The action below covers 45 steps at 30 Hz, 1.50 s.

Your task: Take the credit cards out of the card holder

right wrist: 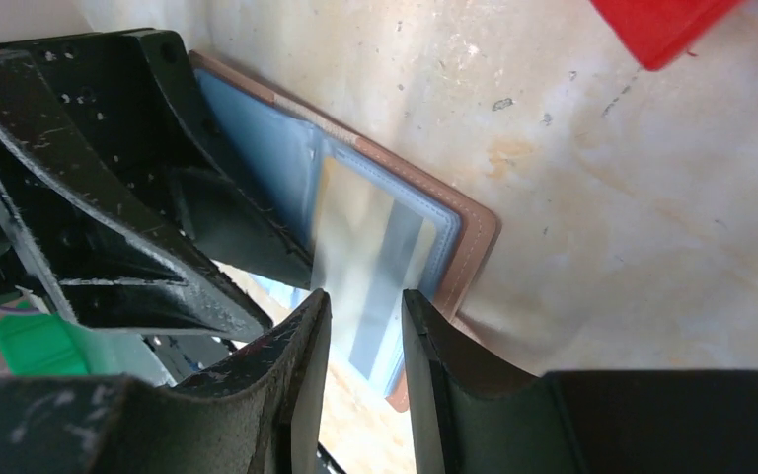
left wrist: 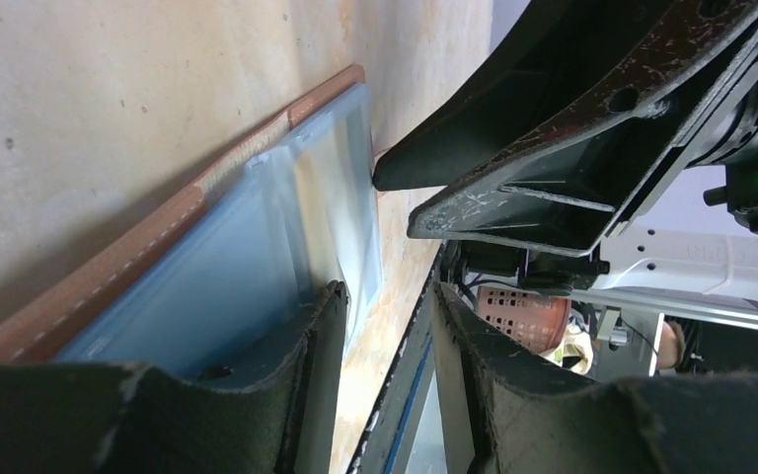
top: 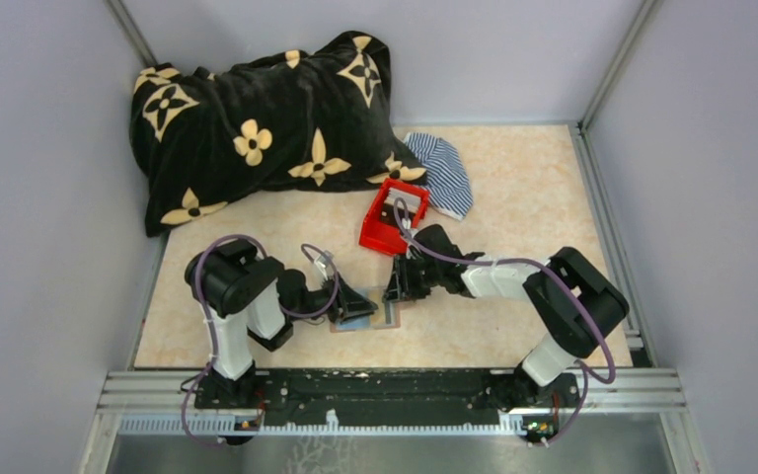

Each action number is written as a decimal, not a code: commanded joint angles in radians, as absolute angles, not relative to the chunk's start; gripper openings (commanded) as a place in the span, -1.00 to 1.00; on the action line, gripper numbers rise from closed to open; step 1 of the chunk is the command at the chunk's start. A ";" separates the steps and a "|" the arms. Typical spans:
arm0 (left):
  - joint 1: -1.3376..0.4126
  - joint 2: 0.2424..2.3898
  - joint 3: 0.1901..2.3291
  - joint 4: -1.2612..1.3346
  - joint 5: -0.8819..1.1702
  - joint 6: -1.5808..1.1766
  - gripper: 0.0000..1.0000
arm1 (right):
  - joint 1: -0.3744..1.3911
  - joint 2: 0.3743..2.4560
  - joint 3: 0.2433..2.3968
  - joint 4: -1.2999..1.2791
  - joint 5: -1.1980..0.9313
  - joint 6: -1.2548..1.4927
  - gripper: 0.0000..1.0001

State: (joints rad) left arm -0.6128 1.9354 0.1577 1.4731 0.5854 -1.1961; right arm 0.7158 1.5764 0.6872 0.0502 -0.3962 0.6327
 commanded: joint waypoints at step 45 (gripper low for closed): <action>-0.615 1.929 0.144 1.497 0.572 -1.174 -0.12 | 0.735 1.589 0.681 0.099 -0.434 0.627 -0.30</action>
State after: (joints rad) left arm -0.6128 1.9278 0.1474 1.4742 0.5838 -1.1931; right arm 0.7177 1.5768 0.6739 0.0608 -0.3946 0.6292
